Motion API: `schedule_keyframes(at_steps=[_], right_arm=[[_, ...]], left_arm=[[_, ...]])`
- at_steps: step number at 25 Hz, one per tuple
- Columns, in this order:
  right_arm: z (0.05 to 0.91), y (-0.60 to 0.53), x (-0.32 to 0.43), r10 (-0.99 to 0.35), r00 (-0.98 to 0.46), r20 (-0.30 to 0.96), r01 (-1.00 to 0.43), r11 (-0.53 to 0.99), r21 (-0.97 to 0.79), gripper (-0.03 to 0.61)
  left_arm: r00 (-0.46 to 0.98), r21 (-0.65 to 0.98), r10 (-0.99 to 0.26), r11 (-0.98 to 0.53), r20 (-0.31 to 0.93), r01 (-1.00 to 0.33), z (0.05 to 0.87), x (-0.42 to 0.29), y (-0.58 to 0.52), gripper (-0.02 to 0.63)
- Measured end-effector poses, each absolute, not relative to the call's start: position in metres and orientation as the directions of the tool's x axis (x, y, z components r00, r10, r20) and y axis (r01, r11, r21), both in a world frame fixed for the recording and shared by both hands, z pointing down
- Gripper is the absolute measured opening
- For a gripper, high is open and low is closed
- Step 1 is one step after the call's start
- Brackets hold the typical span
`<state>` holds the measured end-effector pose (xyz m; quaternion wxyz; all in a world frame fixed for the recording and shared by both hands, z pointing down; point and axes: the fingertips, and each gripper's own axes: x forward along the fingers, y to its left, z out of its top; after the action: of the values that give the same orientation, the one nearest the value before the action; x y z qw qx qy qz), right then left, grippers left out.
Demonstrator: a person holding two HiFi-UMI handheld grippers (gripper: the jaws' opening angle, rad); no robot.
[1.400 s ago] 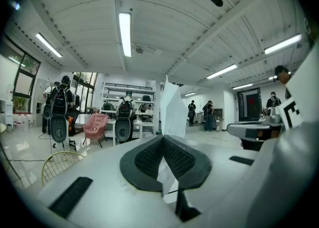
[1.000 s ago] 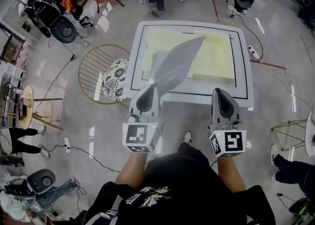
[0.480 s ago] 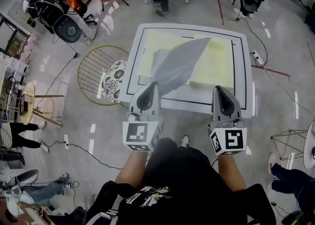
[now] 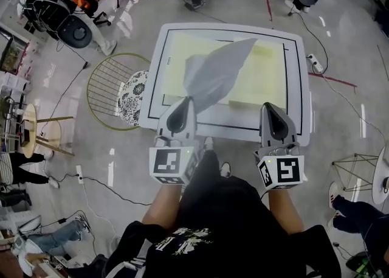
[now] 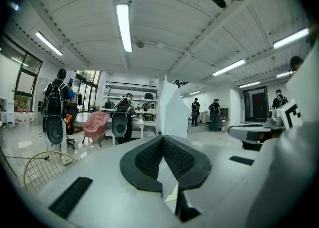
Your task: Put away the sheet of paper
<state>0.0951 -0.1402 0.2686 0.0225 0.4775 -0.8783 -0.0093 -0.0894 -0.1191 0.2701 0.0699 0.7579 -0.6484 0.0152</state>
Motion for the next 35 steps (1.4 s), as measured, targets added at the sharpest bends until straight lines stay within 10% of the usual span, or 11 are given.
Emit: schedule_keyframes(at_steps=[35], right_arm=[[0.302, -0.270, 0.052, -0.910, -0.391, 0.142, -0.916, 0.400, 0.039, 0.000]], left_arm=[[0.387, 0.161, -0.904, -0.361, 0.182, -0.919, 0.299, -0.120, -0.270, 0.002]])
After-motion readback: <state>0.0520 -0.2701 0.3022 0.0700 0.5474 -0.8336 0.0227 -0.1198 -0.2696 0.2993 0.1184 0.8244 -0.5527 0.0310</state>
